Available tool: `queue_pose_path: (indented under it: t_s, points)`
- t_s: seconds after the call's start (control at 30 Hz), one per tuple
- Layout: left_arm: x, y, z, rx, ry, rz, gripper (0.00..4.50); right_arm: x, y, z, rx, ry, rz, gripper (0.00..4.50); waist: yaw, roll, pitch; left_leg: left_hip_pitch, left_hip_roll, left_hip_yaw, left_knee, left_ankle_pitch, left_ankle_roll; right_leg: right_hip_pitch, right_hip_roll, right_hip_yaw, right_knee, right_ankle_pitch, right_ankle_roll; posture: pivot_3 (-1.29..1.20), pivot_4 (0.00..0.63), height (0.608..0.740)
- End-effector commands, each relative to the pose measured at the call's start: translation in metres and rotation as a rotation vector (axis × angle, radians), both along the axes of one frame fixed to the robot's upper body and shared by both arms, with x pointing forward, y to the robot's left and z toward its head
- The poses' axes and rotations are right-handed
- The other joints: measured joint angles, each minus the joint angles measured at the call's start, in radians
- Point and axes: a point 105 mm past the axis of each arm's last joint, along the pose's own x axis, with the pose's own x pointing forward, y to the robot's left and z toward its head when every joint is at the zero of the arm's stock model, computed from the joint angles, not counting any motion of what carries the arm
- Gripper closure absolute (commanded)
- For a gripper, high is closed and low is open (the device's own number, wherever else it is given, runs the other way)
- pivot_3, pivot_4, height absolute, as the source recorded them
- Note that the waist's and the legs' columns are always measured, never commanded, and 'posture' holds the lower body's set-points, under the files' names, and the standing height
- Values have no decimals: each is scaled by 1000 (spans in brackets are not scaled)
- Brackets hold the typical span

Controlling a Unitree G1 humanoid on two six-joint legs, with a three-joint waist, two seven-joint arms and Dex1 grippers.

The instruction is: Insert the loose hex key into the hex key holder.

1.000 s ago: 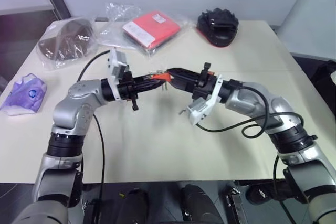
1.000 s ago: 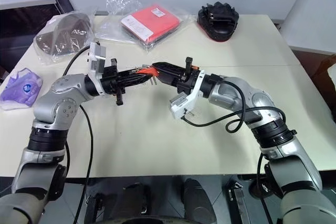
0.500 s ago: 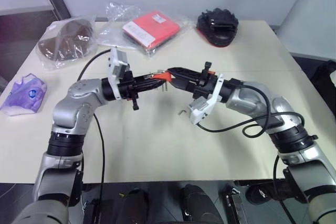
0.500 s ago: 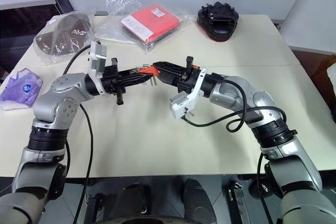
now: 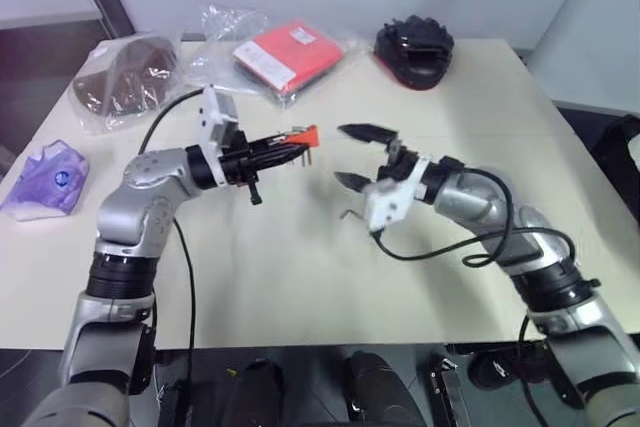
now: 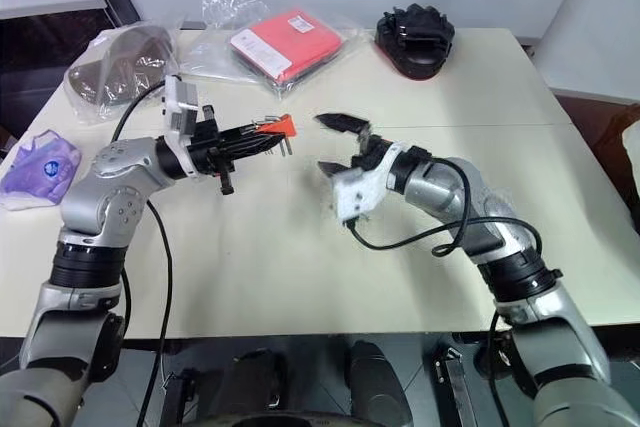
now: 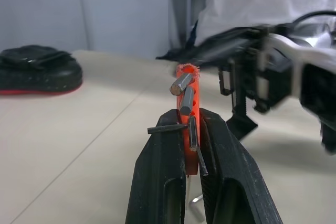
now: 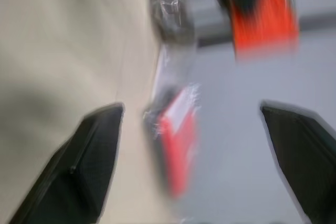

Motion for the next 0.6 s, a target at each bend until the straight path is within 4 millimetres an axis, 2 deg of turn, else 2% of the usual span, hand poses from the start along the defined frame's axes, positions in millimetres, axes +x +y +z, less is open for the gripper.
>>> queue_pose_path:
  t_s: [0.03,0.17,0.23,0.33,0.43,0.6]
  points:
    - [-3,8,10,-4,-65,32,4500,3,-16,8,288,398,-113,213,1,0,0,0,1,-1,1,0,0,0,0,0,1,0,0,0,150,740]
    - [-3,9,5,16,-61,46,4500,-15,-13,-3,326,697,-102,213,2,0,0,-1,0,-4,4,0,1,1,0,-1,1,0,0,0,150,740]
    - [-1,10,3,21,-59,60,4500,-33,-9,-22,315,895,-86,213,5,0,0,-1,-1,-4,4,0,1,1,0,-2,1,0,0,0,150,740]
    - [0,10,4,21,-60,71,4500,-46,-9,-44,291,1019,-113,213,9,0,0,-2,-1,-4,6,-1,2,3,0,-4,0,0,0,0,150,740]
    - [0,11,5,21,-60,75,4500,-42,-12,-63,293,1053,-175,213,8,0,0,-2,-2,-3,7,-1,3,3,0,-4,-1,0,0,0,150,740]
    - [-2,12,5,26,-55,77,4500,-19,-24,-85,328,1022,-293,213,4,0,0,-2,-2,-3,8,-1,2,3,1,-4,-1,0,0,0,150,740]
